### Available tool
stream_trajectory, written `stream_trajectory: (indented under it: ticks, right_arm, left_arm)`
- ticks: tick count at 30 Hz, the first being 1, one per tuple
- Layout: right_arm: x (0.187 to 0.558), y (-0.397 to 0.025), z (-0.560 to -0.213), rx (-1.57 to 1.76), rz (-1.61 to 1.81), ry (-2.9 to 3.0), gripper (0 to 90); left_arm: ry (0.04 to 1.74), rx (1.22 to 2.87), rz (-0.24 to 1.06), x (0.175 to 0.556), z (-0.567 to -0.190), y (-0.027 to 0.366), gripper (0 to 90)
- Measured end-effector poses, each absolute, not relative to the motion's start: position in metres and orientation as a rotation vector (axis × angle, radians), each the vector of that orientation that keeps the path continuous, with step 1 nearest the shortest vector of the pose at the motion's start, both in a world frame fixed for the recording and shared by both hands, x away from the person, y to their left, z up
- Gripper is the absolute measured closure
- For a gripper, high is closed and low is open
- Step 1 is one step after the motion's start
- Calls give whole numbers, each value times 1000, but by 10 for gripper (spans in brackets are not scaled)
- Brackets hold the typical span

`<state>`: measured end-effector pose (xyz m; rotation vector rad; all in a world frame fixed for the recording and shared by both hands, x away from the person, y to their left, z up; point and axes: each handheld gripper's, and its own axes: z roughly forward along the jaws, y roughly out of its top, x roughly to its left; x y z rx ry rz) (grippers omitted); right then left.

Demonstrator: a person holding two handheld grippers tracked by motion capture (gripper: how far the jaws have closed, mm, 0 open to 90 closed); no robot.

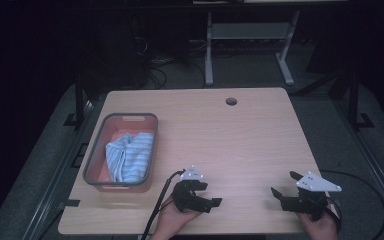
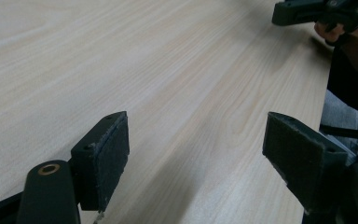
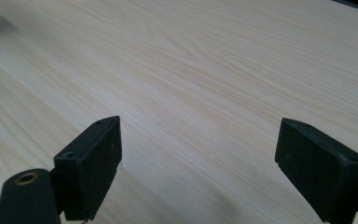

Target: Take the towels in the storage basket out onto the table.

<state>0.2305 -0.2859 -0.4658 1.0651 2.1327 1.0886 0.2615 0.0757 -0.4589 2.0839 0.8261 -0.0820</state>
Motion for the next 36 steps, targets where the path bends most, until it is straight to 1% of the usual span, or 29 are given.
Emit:
stream_trajectory:
  ticks: [5, 13, 14, 17, 36]
  right_arm:
    - [231, -285, -466, 1069, 1087, 2137, 141]
    - [227, -288, -464, 1076, 1081, 2122, 141]
    - [227, -287, -463, 1083, 1080, 2119, 141]
    - [228, -287, -463, 1085, 1084, 2117, 141]
    - [229, -286, -464, 1086, 1077, 2124, 142]
  left_arm:
    - [824, 2085, -88, 263, -458, 73, 221]
    - [793, 2079, -67, 267, -439, 70, 210]
    - [801, 2064, -94, 270, -435, 72, 208]
    - [799, 2045, -103, 272, -430, 74, 210]
    - [785, 2060, -47, 300, -383, 86, 205]
